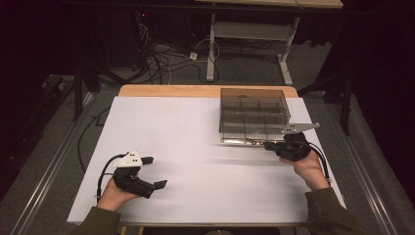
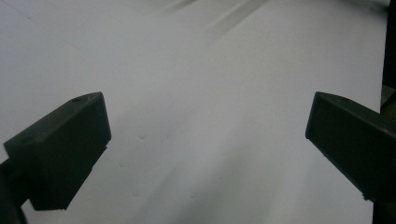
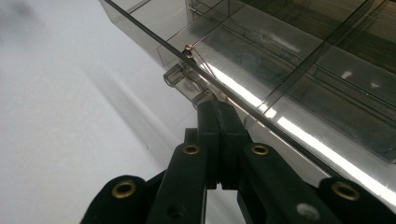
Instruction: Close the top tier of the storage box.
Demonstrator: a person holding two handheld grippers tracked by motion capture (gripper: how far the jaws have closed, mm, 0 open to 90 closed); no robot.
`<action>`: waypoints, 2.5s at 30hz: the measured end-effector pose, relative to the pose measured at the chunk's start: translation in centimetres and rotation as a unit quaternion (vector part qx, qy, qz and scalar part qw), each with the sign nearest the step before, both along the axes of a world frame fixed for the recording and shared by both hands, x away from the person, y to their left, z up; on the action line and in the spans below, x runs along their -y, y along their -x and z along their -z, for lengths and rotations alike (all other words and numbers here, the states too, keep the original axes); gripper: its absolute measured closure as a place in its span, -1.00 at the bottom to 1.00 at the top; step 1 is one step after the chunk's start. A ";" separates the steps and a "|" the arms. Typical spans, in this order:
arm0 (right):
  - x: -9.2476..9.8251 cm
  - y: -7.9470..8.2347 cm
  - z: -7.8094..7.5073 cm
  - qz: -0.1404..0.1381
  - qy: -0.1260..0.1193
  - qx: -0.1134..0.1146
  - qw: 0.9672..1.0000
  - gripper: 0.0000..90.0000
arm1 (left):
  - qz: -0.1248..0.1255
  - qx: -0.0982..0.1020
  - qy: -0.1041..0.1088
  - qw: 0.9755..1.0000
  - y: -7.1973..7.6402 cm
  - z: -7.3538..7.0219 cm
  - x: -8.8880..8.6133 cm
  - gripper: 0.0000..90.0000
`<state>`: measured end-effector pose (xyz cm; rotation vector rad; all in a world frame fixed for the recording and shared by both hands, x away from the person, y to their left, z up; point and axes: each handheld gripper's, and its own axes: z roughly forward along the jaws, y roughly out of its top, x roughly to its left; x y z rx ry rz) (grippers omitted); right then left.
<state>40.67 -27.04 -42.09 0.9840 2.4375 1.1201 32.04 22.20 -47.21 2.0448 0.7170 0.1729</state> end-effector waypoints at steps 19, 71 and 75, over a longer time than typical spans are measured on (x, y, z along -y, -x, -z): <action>-0.2 -0.7 -0.2 0.010 -0.001 0.007 1.000 1.00 | 0.002 0.001 0.000 1.000 0.0 0.0 0.1 -1.00; -1.2 -4.8 -0.8 0.067 -0.017 0.040 0.997 1.00 | 0.000 -0.003 0.000 1.000 -0.1 0.1 0.0 -1.00; -1.2 -5.1 -0.7 0.072 -0.017 0.043 0.996 1.00 | 0.000 -0.004 0.000 1.000 -0.2 0.2 0.0 -1.00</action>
